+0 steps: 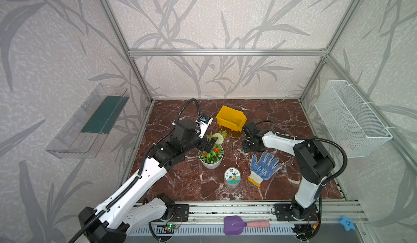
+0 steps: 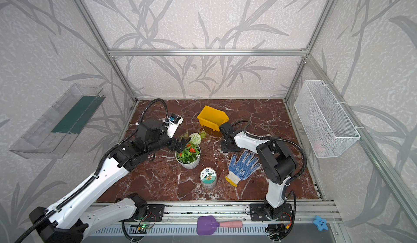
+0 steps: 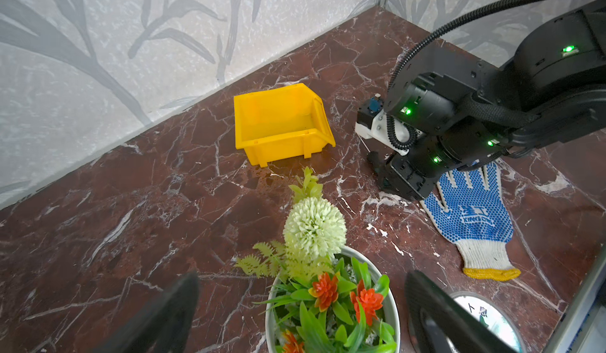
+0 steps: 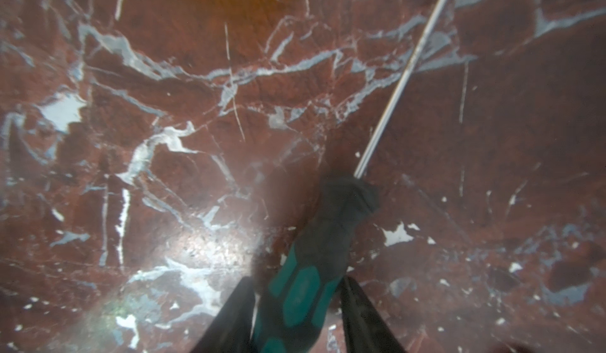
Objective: Put the screwdriver in the bin
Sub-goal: Pick up the screwdriver from the center of the table.
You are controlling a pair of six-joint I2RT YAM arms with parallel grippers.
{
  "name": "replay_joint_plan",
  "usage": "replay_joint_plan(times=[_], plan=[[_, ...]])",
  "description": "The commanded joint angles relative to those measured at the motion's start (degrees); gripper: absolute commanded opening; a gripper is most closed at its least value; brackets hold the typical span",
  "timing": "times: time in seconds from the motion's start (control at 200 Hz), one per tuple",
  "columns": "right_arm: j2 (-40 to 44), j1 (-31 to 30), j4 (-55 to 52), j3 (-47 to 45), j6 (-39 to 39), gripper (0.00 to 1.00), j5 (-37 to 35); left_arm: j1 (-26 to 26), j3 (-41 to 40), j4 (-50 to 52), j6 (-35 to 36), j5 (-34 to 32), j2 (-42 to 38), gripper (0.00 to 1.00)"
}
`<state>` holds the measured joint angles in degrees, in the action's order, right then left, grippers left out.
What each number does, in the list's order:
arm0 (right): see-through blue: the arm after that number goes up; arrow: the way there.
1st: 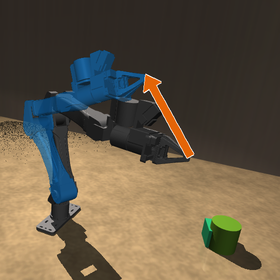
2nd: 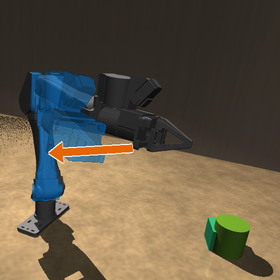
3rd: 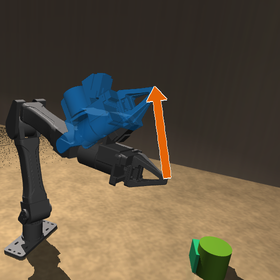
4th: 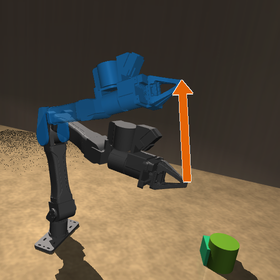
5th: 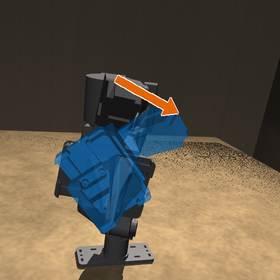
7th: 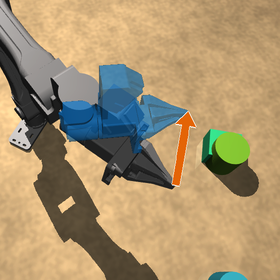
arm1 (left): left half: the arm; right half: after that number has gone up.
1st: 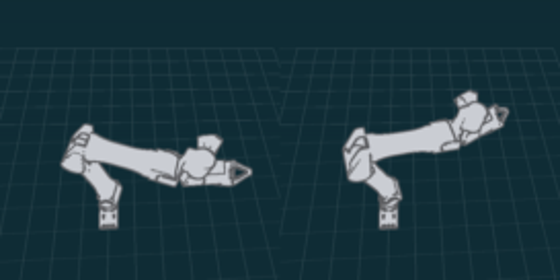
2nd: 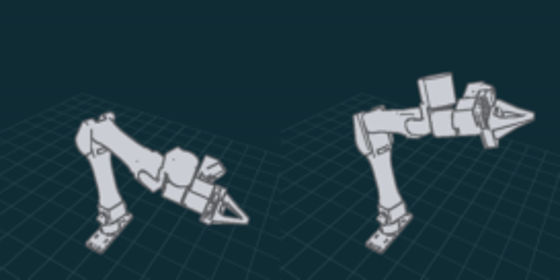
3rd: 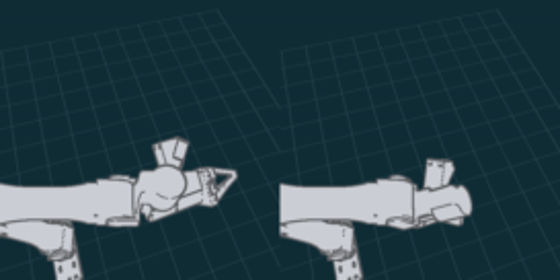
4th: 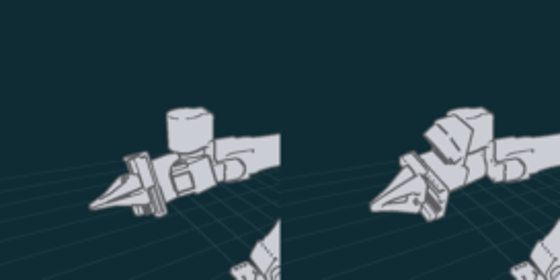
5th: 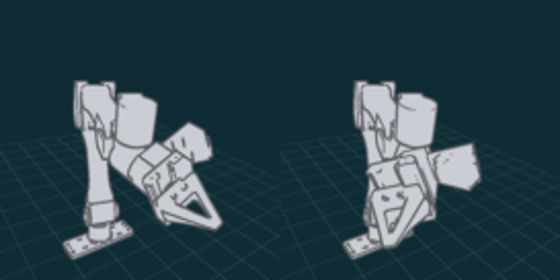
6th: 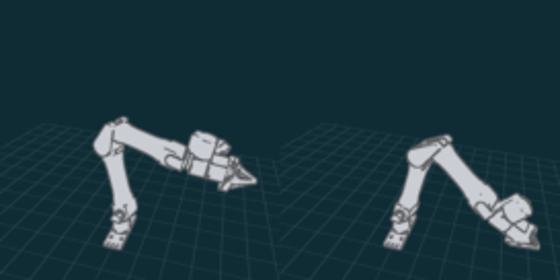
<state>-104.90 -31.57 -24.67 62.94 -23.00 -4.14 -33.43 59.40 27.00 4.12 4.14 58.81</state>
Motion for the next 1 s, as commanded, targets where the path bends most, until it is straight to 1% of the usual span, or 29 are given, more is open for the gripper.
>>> replay_joint_plan(times=[0.0,0.04,0.125,0.195,0.27,0.33,0.405,0.525,0.62,0.685,0.76,0.86,0.92,0.995], plan=[[-2.25,0.02,-3.0,1.14,-0.73,0.36,-1.84,0.42,-0.21,-2.04,0.74,-1.7,0.47,0.99],[-2.61,0.02,-3.32,1.16,-0.69,0.35,-1.75,0.39,-0.08,-1.92,0.26,-1.69,0.98,0.99],[-2.86,-0.01,-4.47,1.22,-0.55,0.26,-2.22,0.38,-0.22,-2.11,-0.61,-1.29,1.82,0.99],[-2.08,-0.03,-5.39,1.05,0.0,0.21,-2.37,0.43,-0.62,-2.88,-1.6,-1.39,2.57,0.99],[-0.44,-0.03,-5.72,0.87,1.67,0.17,-2.1,0.39,-0.46,-3.06,-2.74,-1.62,3.89,0.99],[1.2,0.01,-6.4,1.35,4.01,0.14,-2.4,0.49,1.34,-1.74,-4.24,-1.77,5.96,0.99],[3.15,0.02,-8.15,2.86,7.19,0.14,-4.05,0.8,3.79,-0.02,-6.35,-1.48,8.66,0.99],[6.07,-0.02,-9.99,6.23,14.42,0.14,-4.46,0.89,7.17,0.27,-9.4,-0.14,13.26,0.99],[6.82,0.01,-10.04,9.38,19.97,0.14,-4.41,1.04,9.32,-0.61,-11.53,0.74,15.84,0.99],[6.82,0.02,-9.58,12.45,23.42,0.14,-4.15,1.19,11.44,-0.69,-12.99,2.53,17.6,0.99],[5.96,0.02,-9.15,16.21,26.91,0.14,-4.49,1.53,14.16,-0.29,-14.09,4.79,19.67,0.99],[4.18,-0.02,-7.2,20.71,31.89,0.14,-6.0,2.44,17.65,1.37,-14.92,4.98,22.51,0.99],[2.88,0.02,-4.86,22.43,34.9,0.14,-6.67,3.46,19.37,2.05,-15.48,5.74,23.88,0.99],[0.82,0.16,-3.56,24.93,38.8,0.14,-5.71,5.31,20.94,2.44,-16.65,7.7,24.75,0.99]])
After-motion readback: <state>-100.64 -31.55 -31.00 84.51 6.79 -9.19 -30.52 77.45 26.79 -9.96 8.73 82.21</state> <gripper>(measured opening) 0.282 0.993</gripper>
